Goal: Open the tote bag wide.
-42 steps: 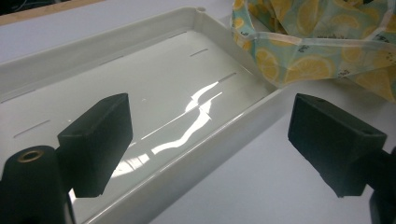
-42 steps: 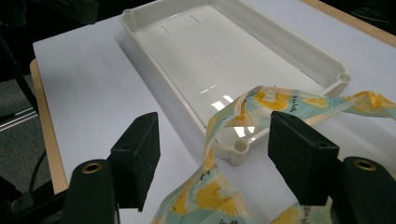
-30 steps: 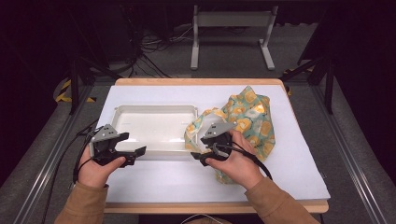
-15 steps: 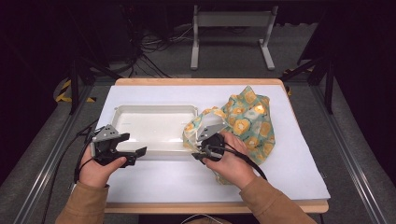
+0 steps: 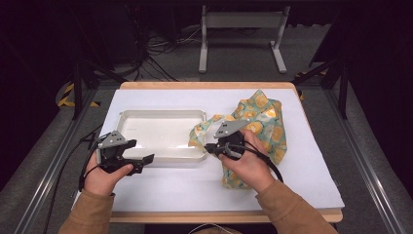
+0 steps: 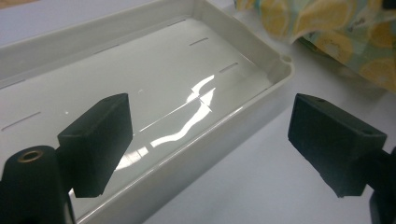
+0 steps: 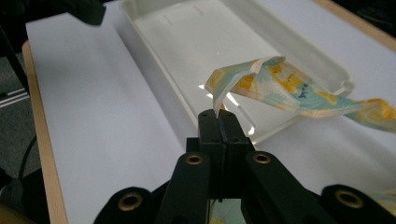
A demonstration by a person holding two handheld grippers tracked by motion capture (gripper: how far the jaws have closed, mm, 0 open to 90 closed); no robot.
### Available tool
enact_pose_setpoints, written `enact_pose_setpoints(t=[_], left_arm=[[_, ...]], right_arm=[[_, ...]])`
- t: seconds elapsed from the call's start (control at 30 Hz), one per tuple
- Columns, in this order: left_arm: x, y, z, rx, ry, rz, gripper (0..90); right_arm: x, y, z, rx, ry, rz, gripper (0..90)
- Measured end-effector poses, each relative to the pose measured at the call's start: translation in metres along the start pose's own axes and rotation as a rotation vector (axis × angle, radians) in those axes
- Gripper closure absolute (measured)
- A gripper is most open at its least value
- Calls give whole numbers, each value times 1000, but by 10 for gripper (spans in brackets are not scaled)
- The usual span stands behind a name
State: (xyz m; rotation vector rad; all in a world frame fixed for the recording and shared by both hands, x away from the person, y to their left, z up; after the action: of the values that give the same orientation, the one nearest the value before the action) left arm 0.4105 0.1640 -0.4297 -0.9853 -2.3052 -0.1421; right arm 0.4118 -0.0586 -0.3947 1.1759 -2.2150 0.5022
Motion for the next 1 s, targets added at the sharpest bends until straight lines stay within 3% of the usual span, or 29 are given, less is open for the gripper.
enact_pose_setpoints(t=[0.2,0.37,0.53,0.63,1.0], left_arm=[[-2,0,1,0,3,0,143],[-3,-1,2,1,7,6,143],[-6,-2,3,0,14,8,143],[-6,-2,3,-3,18,6,143],[-9,-3,4,-7,25,7,143]], right_arm=[[34,-14,-26,-11,-111,36,900],[55,-25,-38,-20,-166,62,900],[86,-42,-50,-52,-256,101,900],[95,-47,-51,-66,-278,112,900],[152,-83,-45,-139,-389,225,900]])
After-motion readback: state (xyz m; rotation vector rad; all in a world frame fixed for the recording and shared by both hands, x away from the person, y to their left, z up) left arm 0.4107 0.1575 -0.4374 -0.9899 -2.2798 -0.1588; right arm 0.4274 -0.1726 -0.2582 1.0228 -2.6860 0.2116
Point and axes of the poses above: each handheld gripper's, and its own axes: x roughly backward along the jaws, z roughly out of its underside, y roughly to its left, the point moved 10 cm from there along -x, roughly forward along the jaws, and after that the axes turned 2 degrees about z, right-handed, at the moved point
